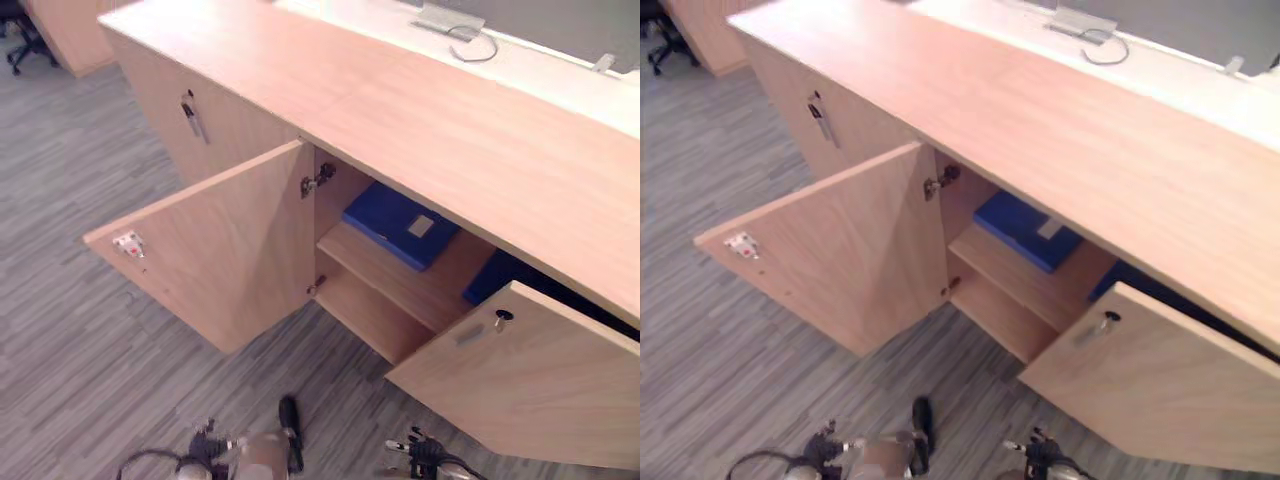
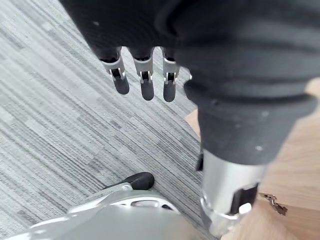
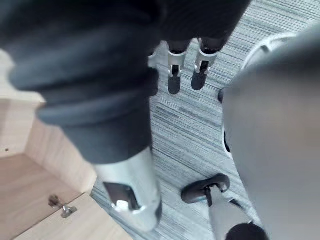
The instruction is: Walk over to the cabinet, pick up the folder, carry it to the office cabinet, place the folder inside the office cabinet, then close the office cabinet door
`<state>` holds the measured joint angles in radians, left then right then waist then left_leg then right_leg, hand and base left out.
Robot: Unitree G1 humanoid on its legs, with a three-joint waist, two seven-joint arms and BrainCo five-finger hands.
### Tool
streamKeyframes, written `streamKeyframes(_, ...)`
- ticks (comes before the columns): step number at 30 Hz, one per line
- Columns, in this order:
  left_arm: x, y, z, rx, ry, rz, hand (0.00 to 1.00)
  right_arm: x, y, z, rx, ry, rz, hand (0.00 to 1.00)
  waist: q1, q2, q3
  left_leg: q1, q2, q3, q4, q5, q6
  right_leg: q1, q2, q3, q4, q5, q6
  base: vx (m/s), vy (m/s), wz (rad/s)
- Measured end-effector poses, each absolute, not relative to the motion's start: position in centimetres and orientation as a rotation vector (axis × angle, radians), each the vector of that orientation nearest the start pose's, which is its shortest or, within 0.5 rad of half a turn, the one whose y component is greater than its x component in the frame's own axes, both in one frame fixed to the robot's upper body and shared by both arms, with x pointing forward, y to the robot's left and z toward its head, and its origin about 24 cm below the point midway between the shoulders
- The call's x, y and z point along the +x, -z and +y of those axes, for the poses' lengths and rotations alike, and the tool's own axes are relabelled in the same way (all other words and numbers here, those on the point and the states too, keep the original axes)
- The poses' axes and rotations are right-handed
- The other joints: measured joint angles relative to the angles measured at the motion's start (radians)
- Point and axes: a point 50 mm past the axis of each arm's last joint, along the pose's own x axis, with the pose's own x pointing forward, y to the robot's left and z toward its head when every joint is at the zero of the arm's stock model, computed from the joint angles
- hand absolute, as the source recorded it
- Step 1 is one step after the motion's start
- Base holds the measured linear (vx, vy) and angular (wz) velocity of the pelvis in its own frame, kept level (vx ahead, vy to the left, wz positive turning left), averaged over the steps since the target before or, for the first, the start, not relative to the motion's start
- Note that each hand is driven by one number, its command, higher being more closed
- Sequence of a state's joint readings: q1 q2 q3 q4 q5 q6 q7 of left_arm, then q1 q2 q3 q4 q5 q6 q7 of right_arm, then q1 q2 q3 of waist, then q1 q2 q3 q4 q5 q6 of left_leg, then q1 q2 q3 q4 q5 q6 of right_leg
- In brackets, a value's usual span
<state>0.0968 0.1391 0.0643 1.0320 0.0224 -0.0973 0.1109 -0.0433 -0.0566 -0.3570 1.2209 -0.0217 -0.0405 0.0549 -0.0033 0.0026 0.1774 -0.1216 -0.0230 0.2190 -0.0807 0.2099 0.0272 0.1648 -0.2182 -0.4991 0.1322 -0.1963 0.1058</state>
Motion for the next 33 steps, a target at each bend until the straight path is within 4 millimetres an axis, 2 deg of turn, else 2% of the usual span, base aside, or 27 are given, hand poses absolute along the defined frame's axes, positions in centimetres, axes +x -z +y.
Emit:
streamKeyframes(2, 10.1, 15.3, 21.9, 0.149, -0.233, 1.015, 0.0, 10.8, 16.4, -19.8, 0.196, 0.288, 1.105, 0.0, -0.003, -0.001, 0.01, -0.003, -0.007, -0.024, -0.015, 0.014, 0.003, 0.008, 0.003, -0.022, -0.005, 0.0, 0.0, 0.01, 0.049, 0.36)
streamKeyframes(7, 9.8, 15.3, 22.2, -0.04, -0.347, 0.999, 0.0, 10.4, 16.5, -19.5, 0.252, 0.324, 1.103, 0.0, -0.003, -0.008, 0.011, 0.011, -0.037, -0.062, -0.016, 0.012, 0.006, 0.056, -0.007, -0.066, -0.024, 0.002, 0.001, 0.02, 0.011, 0.26)
streamKeyframes(10, 9.9, 14.9, 22.3, -0.25, -0.497, 0.926, 0.0, 10.4, 16.5, -19.2, 0.258, 0.318, 1.105, 0.0, -0.001, -0.014, 0.008, 0.021, -0.044, -0.061, -0.016, 0.006, 0.013, 0.07, -0.011, -0.069, -0.035, 0.002, 0.002, 0.02, -0.006, -0.01)
streamKeyframes(11, 10.9, 14.3, 22.5, -0.335, -0.57, 0.845, 0.0, 10.4, 16.5, -19.2, 0.259, 0.317, 1.105, 0.0, -0.001, -0.019, 0.007, 0.021, -0.044, -0.053, -0.016, 0.001, 0.018, 0.071, -0.011, -0.067, -0.044, 0.005, 0.007, 0.04, -0.029, -0.09)
streamKeyframes(14, 12.9, 12.2, 25.2, -0.407, -0.703, 0.672, 0.0, 9.9, 16.6, -19.4, 0.258, 0.32, 1.112, 0.0, -0.003, -0.024, 0.004, 0.022, -0.042, -0.041, -0.016, -0.01, 0.021, 0.073, -0.01, -0.061, -0.056, 0.009, 0.01, 0.05, -0.045, -0.14)
streamKeyframes(15, 13.7, 11.0, 27.3, -0.406, -0.776, 0.597, 0.0, 9.8, 16.6, -19.5, 0.266, 0.321, 1.11, 0.0, -0.004, -0.026, 0.003, 0.03, -0.042, -0.031, -0.016, -0.016, 0.017, 0.077, -0.011, -0.051, -0.063, 0.015, 0.018, 0.06, -0.043, -0.21)
streamKeyframes(16, 13.9, 10.6, 28.3, -0.398, -0.8, 0.574, 0.0, 9.8, 16.6, -19.5, 0.267, 0.32, 1.111, 0.0, -0.004, -0.029, 0.003, 0.036, -0.042, -0.025, -0.016, -0.022, 0.013, 0.083, -0.012, -0.046, -0.065, 0.018, 0.017, 0.08, -0.055, -0.29)
streamKeyframes(18, 14.7, 8.6, 31.7, -0.313, -0.862, 0.505, 0.0, 9.4, 16.7, -19.5, 0.266, 0.314, 1.12, 0.0, -0.006, -0.038, -0.007, 0.058, -0.038, -0.007, -0.016, -0.042, 0.01, 0.098, -0.012, -0.037, -0.076, 0.025, 0.005, 0.08, -0.055, -0.28)
streamKeyframes(20, 15.4, 7.2, 33.7, -0.243, -0.877, 0.469, 0.0, 9.3, 16.7, -19.6, 0.265, 0.314, 1.123, 0.0, -0.005, -0.038, -0.01, 0.07, -0.031, 0.003, -0.016, -0.054, 0.003, 0.099, -0.009, -0.025, -0.074, 0.033, -0.007, 0.08, -0.039, -0.26)
streamKeyframes(22, 16.6, 4.8, 37.0, -0.095, -0.871, 0.459, 0.0, 9.1, 16.8, -19.7, 0.268, 0.323, 1.129, 0.0, -0.005, -0.039, -0.011, 0.087, -0.016, 0.024, -0.016, -0.069, -0.011, 0.099, -0.002, -0.006, -0.07, 0.043, -0.023, 0.06, -0.025, -0.33)
streamKeyframes(25, 18.4, 2.2, 39.7, 0.103, -0.819, 0.484, 0.0, 9.0, 16.8, -19.8, 0.274, 0.33, 1.135, 0.0, -0.004, -0.039, -0.012, 0.114, 0.005, 0.048, -0.016, -0.083, -0.021, 0.095, 0.006, 0.013, -0.045, 0.053, -0.039, 0.07, -0.023, -0.31)
streamKeyframes(28, 21.1, 0.0, 40.4, 0.288, -0.711, 0.507, 0.0, 8.5, 16.9, -19.9, 0.298, 0.357, 1.146, 0.0, -0.004, -0.037, -0.029, 0.138, 0.027, 0.071, -0.01, -0.096, -0.028, 0.077, 0.007, 0.022, 0.013, 0.055, -0.041, 0.08, -0.009, -0.25)
streamKeyframes(31, 21.3, -0.1, 40.9, 0.305, -0.709, 0.548, 0.0, 8.4, 16.9, -20.0, 0.309, 0.371, 1.143, 0.0, -0.006, -0.031, -0.039, 0.149, 0.058, 0.077, -0.009, -0.098, -0.028, 0.028, 0.014, 0.068, 0.107, 0.055, -0.042, 0.08, -0.023, -0.23)
streamKeyframes(32, 21.2, -0.5, 41.3, 0.326, -0.71, 0.561, 0.0, 8.2, 16.9, -20.3, 0.335, 0.404, 1.138, 0.0, -0.005, -0.009, -0.038, 0.154, 0.098, 0.072, -0.009, -0.097, -0.029, -0.003, 0.033, 0.079, 0.129, -0.002, -0.036, 0.05, -0.076, -0.12)
streamKeyframes(33, 21.1, -0.5, 41.5, 0.329, -0.717, 0.569, 0.0, 8.3, 16.9, -20.3, 0.339, 0.408, 1.136, 0.0, -0.005, -0.006, -0.036, 0.16, 0.112, 0.072, -0.009, -0.096, -0.031, -0.004, 0.049, 0.08, 0.092, -0.025, -0.028, 0.03, -0.134, -0.07)
